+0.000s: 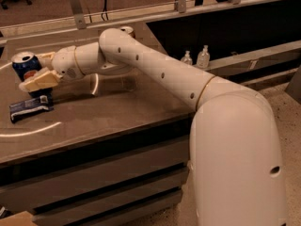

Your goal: Move pepsi can near rxbar blueberry

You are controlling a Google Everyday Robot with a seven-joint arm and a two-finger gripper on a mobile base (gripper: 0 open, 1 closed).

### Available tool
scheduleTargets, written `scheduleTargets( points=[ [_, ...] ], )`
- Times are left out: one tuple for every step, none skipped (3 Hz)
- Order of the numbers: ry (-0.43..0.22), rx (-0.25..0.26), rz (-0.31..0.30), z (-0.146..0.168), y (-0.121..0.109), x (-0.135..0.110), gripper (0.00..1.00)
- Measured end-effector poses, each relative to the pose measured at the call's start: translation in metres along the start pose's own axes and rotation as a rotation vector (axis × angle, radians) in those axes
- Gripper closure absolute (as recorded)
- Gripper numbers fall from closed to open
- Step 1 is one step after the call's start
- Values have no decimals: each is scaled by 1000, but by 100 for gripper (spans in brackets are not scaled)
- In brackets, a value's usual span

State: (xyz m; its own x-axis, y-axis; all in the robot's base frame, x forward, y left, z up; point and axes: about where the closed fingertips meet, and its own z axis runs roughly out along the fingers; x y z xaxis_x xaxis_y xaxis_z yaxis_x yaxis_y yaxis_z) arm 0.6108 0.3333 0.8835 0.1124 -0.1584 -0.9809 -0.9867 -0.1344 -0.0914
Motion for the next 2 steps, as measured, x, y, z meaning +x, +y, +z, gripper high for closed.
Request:
scheduleTargets(
  points=[
    [6,20,-2,-4,1,2,0],
    [19,97,-9,-23,5,-3,0]
  ],
)
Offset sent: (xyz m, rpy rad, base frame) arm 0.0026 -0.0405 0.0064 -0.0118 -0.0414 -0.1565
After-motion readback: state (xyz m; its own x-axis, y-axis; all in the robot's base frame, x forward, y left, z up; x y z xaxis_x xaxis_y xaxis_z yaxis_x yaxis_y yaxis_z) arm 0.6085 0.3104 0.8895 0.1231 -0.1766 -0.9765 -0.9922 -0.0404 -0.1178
